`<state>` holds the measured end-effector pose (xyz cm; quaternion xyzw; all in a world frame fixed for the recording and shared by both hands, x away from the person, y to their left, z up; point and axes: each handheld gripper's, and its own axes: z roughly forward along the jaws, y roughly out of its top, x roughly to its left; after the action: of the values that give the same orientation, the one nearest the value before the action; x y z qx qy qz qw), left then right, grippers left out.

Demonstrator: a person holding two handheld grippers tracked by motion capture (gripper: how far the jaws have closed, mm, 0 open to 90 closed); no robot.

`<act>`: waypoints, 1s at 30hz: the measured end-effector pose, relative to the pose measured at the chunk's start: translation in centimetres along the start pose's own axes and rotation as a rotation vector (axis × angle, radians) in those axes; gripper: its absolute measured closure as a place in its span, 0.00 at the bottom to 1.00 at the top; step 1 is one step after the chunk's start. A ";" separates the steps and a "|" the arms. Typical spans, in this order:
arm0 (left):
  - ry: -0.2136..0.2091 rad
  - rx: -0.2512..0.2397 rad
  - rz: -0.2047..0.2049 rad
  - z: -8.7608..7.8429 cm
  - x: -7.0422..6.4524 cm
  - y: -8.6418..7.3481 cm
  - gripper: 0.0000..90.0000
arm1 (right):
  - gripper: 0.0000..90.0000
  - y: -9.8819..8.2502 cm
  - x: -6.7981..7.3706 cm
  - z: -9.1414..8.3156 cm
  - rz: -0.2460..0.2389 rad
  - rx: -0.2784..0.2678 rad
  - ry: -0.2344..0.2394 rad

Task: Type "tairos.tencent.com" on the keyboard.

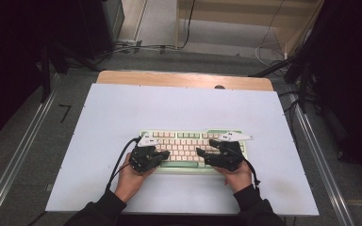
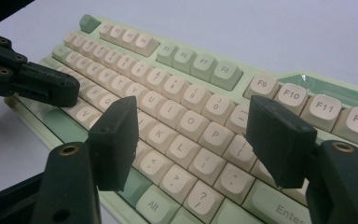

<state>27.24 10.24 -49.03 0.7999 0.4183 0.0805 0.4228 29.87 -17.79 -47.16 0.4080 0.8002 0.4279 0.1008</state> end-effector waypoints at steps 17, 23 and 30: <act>0.165 -0.200 -0.068 -2.1 0.9 0.3 0.34 | 0.56 0.3 -0.2 0.1 0.009 -0.023 0.008; 0.185 -0.217 -0.120 -2.2 1.9 0.1 0.34 | 0.86 0.6 0.0 0.7 -0.008 -0.022 0.017; 0.201 -0.223 -0.123 -2.2 2.1 0.0 0.34 | 0.97 0.6 0.0 1.6 -0.025 -0.003 0.016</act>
<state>27.53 13.16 -48.10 0.7088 0.4951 0.1799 0.4691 31.04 -16.63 -47.67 0.3944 0.8053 0.4311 0.1006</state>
